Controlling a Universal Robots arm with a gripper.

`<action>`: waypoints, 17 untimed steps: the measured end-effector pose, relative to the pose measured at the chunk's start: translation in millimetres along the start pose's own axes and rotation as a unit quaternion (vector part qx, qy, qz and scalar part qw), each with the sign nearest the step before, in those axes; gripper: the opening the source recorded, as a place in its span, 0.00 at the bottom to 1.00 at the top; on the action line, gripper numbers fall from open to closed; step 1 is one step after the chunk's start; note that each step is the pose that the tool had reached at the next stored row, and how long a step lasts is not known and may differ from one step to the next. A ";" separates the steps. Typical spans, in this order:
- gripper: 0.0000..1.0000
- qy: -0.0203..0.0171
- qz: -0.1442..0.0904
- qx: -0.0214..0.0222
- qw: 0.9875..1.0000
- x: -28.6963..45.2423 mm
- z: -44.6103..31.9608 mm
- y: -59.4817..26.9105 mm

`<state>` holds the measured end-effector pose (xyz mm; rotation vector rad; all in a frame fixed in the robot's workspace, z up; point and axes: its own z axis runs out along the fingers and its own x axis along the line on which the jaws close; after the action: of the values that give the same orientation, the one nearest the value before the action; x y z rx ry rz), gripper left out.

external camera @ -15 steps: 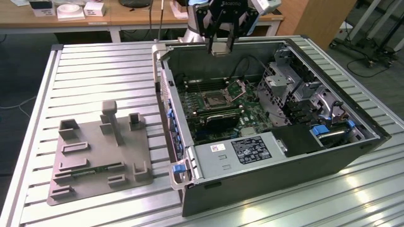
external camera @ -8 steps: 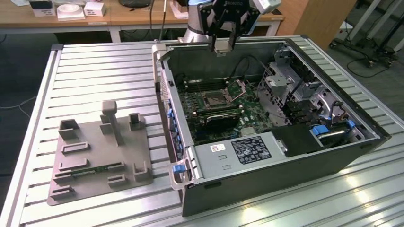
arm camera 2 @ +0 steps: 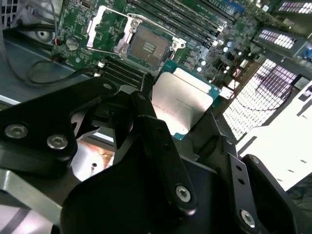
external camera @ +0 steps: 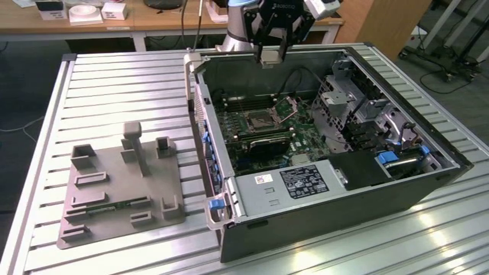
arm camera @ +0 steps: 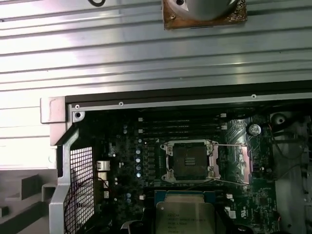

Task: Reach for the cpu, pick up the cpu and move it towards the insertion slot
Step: 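Pick up the cpu and move it towards the insertion slot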

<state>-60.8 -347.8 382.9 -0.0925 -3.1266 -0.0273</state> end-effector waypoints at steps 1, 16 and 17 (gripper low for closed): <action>0.55 0.000 0.003 0.000 1.000 -0.5 0.6 0.0; 0.55 -0.032 0.007 -0.002 0.999 -3.1 7.1 14.8; 0.55 -0.032 0.006 -0.002 0.999 -3.1 8.2 15.6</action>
<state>-56.9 -332.3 375.0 -0.1147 -3.1890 -0.0324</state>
